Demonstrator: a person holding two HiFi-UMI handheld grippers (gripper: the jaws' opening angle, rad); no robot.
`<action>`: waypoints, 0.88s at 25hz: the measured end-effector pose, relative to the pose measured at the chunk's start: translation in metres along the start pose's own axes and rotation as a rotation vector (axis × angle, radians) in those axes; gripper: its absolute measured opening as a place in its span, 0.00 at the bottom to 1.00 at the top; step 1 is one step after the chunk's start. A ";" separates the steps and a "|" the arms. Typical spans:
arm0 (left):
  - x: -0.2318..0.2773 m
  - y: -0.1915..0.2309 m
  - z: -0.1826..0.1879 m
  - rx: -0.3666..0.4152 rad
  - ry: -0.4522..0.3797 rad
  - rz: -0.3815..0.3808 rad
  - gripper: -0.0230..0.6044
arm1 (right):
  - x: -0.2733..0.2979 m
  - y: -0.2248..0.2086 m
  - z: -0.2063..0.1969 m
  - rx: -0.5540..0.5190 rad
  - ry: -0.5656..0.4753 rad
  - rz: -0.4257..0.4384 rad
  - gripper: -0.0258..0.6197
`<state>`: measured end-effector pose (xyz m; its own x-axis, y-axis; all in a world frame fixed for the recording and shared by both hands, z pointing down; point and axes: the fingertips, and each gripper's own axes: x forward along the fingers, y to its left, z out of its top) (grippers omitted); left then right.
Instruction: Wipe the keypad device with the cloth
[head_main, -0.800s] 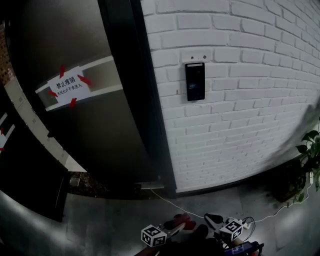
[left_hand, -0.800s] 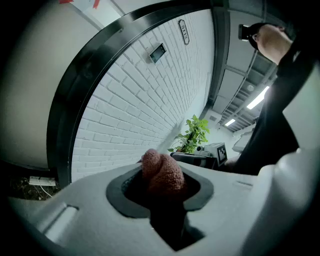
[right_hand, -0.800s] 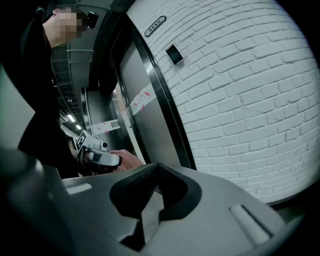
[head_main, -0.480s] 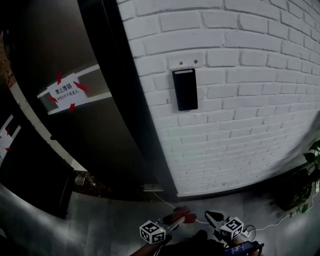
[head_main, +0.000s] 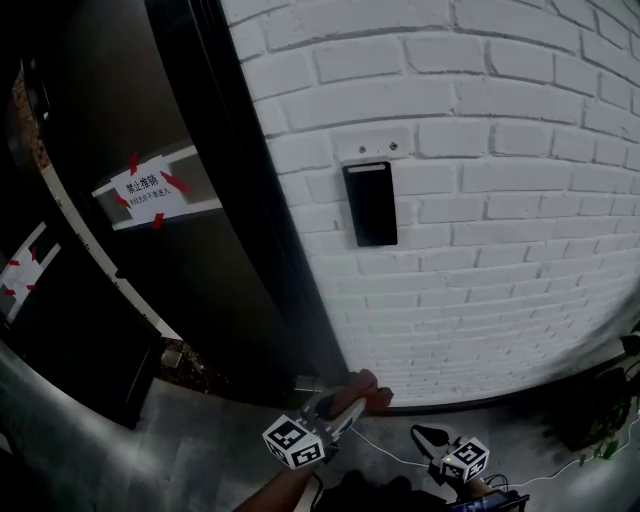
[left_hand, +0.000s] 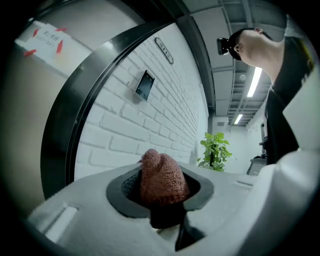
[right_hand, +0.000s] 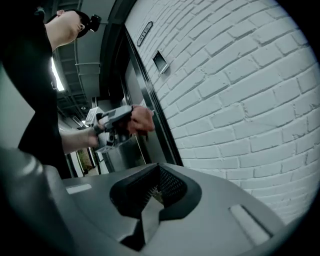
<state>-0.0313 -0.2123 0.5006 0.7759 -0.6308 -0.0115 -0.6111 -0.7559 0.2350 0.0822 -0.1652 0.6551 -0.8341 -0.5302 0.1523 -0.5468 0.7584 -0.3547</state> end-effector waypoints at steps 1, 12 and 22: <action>0.004 0.006 0.025 0.048 -0.028 0.002 0.22 | 0.001 0.000 -0.001 0.006 0.006 0.003 0.04; 0.060 0.036 0.308 0.615 -0.294 0.095 0.22 | -0.010 -0.022 0.005 0.049 -0.049 -0.097 0.04; 0.138 0.015 0.380 1.022 -0.204 0.262 0.22 | -0.035 -0.040 0.008 0.088 -0.085 -0.226 0.04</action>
<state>0.0075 -0.3772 0.1331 0.6184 -0.7406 -0.2630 -0.6696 -0.3212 -0.6697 0.1335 -0.1800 0.6564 -0.6803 -0.7151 0.1604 -0.7071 0.5830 -0.4002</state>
